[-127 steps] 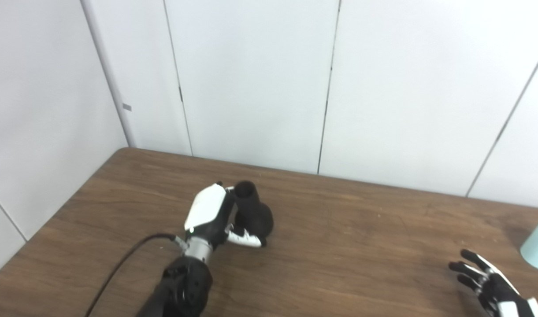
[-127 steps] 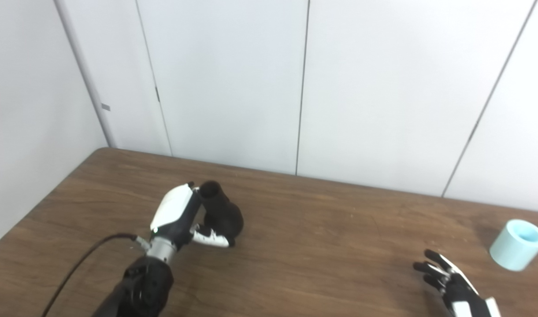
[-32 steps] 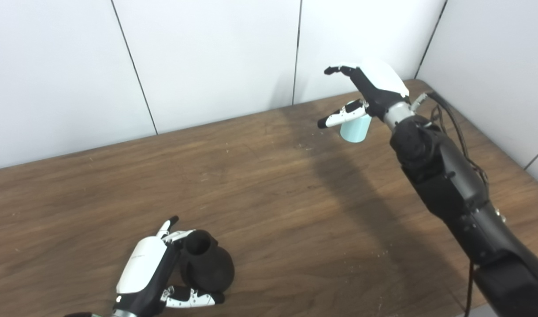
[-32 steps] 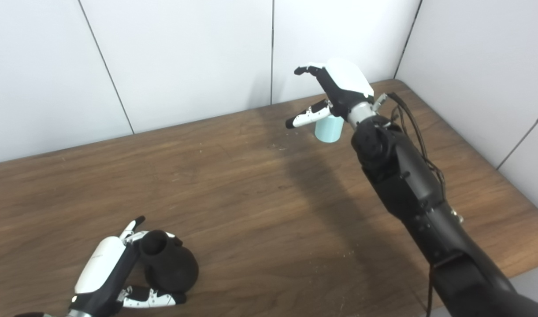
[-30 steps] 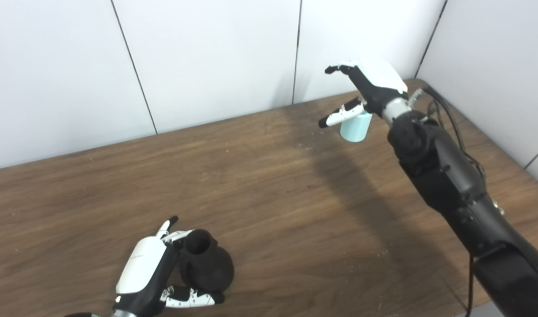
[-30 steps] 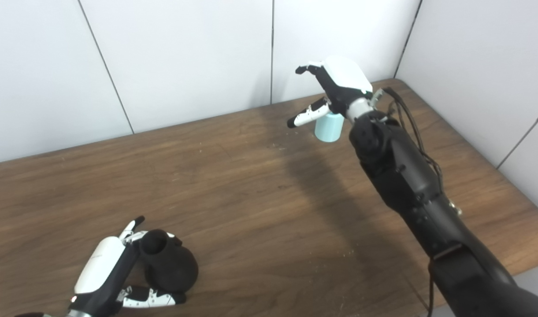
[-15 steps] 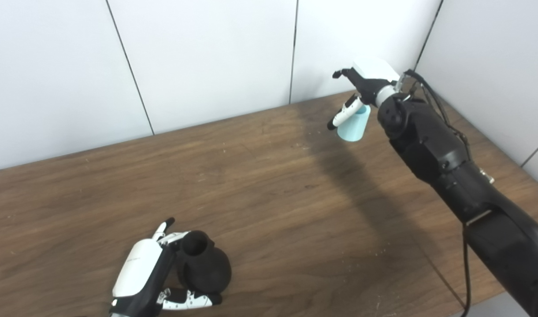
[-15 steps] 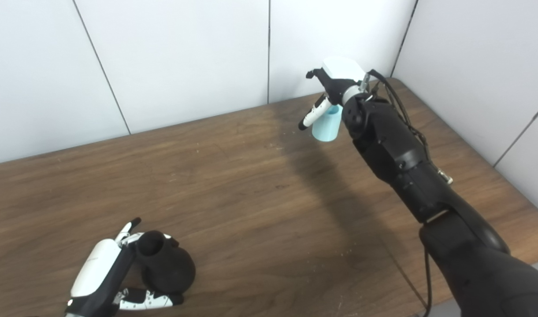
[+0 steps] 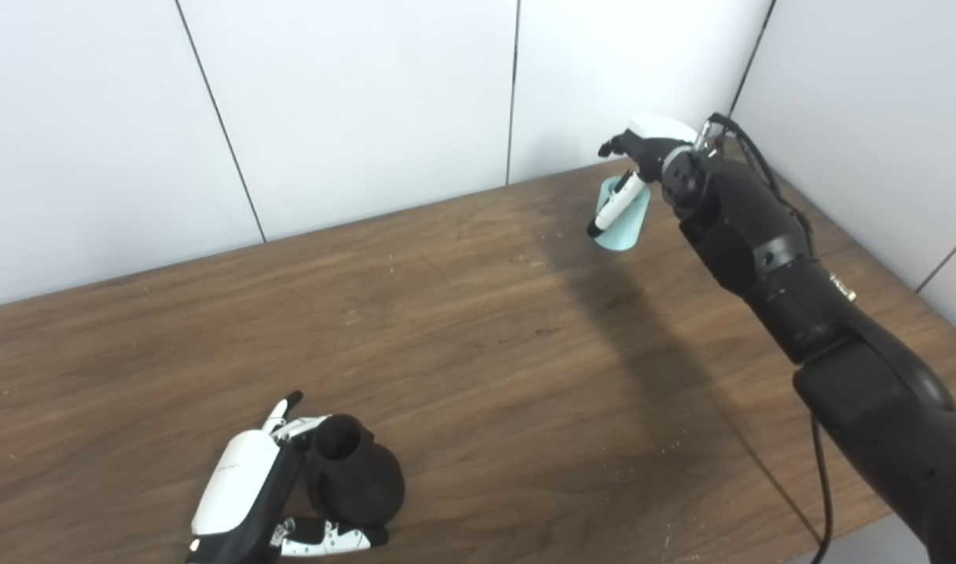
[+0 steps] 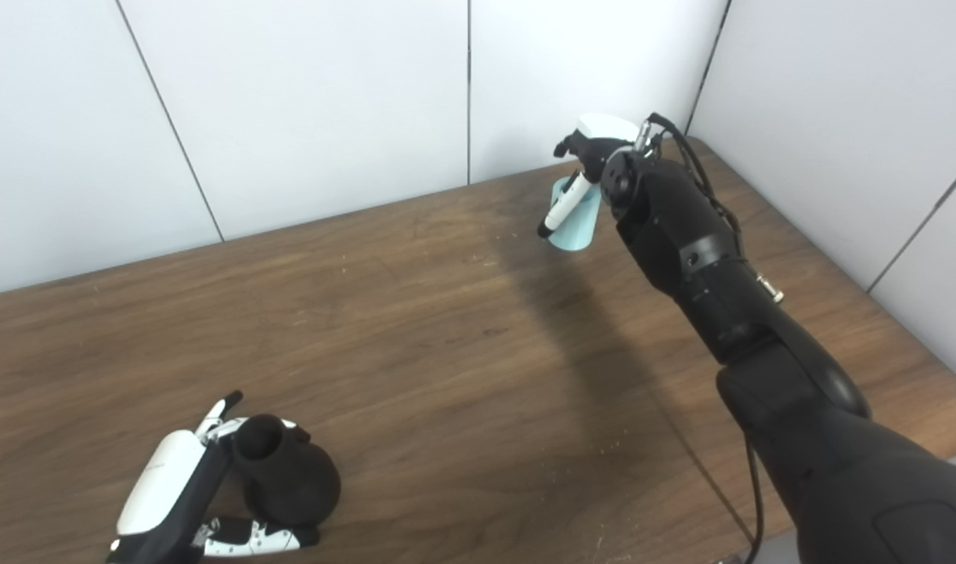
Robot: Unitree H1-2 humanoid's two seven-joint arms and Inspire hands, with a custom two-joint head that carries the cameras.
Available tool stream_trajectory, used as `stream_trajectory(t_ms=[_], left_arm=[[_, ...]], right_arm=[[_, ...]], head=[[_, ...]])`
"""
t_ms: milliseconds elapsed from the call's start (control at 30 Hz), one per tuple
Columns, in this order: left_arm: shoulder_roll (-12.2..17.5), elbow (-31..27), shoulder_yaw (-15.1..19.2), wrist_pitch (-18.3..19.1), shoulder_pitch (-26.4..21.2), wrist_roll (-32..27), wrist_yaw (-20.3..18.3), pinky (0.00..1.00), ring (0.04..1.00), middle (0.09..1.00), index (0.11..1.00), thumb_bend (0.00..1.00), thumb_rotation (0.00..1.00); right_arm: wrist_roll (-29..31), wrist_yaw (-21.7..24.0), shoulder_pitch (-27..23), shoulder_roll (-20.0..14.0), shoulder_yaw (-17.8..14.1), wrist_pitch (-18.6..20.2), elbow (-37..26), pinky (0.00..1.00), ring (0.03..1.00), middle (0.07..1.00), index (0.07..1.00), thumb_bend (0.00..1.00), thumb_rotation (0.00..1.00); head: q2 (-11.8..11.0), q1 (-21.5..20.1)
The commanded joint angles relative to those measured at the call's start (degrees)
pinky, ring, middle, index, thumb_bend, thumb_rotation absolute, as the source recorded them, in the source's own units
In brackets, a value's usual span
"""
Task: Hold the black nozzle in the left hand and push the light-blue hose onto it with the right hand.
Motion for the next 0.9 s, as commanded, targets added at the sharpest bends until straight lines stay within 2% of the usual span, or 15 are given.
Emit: stream_trajectory(t_ms=[0,100,233,367,433,467,500,567,600,667,767,800,867], left_arm=[[2.52,2.28,0.23,1.42,1.44,1.91,-1.93,1.00,0.714,0.474,0.496,0.52,0.00],[2.57,2.21,0.22,1.56,1.29,1.84,-2.11,1.00,0.714,0.472,0.497,0.52,0.00],[2.55,2.26,0.26,1.64,1.02,1.62,-2.30,1.00,0.714,0.471,0.498,0.52,0.00],[2.59,2.39,0.31,1.57,0.85,1.52,-2.31,1.00,0.713,0.471,0.498,0.52,0.00],[2.68,2.50,0.33,1.53,0.67,1.54,-2.32,1.00,0.712,0.477,0.494,0.52,0.00],[2.73,2.54,0.34,1.52,0.61,1.55,-2.32,1.00,0.712,0.479,0.493,0.52,0.00],[2.80,2.58,0.36,1.49,0.52,1.54,-2.34,1.00,0.711,0.479,0.493,0.52,0.00],[2.90,2.54,0.38,1.50,0.38,1.46,-2.42,1.00,0.710,0.480,0.492,0.52,0.00],[2.91,2.45,0.40,1.55,0.30,1.41,-2.48,1.00,0.710,0.480,0.493,0.52,0.00],[2.87,2.34,0.42,1.68,0.22,1.43,-2.57,1.00,0.710,0.474,0.496,0.52,0.00],[2.63,2.25,0.34,1.95,0.14,1.68,-2.65,1.00,0.710,0.467,0.500,0.52,0.00],[2.57,2.33,0.30,1.92,0.12,1.72,-2.61,1.00,0.710,0.467,0.500,0.52,0.00],[2.49,2.47,0.25,1.80,0.07,1.73,-2.51,1.00,0.709,0.466,0.500,0.52,0.00]], right_arm=[[-2.08,0.19,-3.39,-2.12,-0.83,0.26,-0.69,0.80,0.895,0.894,0.862,0.97,0.23],[-3.22,0.91,-3.41,-1.86,-0.79,0.27,-0.22,0.79,0.866,0.885,0.862,0.97,0.22],[-3.84,1.36,-3.21,-1.04,-1.65,0.26,0.28,0.68,0.758,0.834,0.850,0.97,0.20],[-3.87,1.07,-2.77,-0.28,-2.42,0.27,0.43,0.64,0.728,0.809,0.844,0.98,0.19],[-3.48,0.45,-2.38,0.29,-2.75,0.28,0.62,0.58,0.662,0.736,0.835,0.98,0.14],[-3.33,0.24,-2.28,0.47,-2.85,0.28,0.72,0.49,0.560,0.641,0.830,0.97,0.11],[-3.08,0.03,-2.23,0.60,-2.96,0.27,0.93,0.46,0.525,0.608,0.828,0.97,0.10],[-2.58,-0.14,-2.11,0.69,-2.98,0.27,1.20,0.44,0.520,0.623,0.824,0.97,0.09],[-2.21,-0.10,-2.00,0.60,-2.82,0.26,1.27,0.55,0.632,0.715,0.819,0.97,0.09],[-1.65,-0.05,-1.87,0.35,-2.45,0.24,1.46,0.64,0.729,0.790,0.813,0.97,0.09],[-0.88,-0.10,-1.77,-0.13,-1.93,0.17,1.70,0.65,0.716,0.777,0.806,0.97,0.10],[-0.65,-0.20,-1.74,-0.22,-1.82,0.15,1.75,0.60,0.665,0.739,0.804,0.97,0.09],[-0.35,-0.41,-1.71,-0.30,-1.64,0.15,1.88,0.60,0.667,0.736,0.787,0.96,0.07]], head=[[0.27,-0.05],[0.42,0.01],[0.48,0.14],[0.62,0.34],[0.75,0.28],[0.75,0.28],[0.72,0.33],[0.75,0.40],[0.75,0.40],[0.74,0.41],[0.74,0.41],[0.80,0.33],[0.74,0.36]])
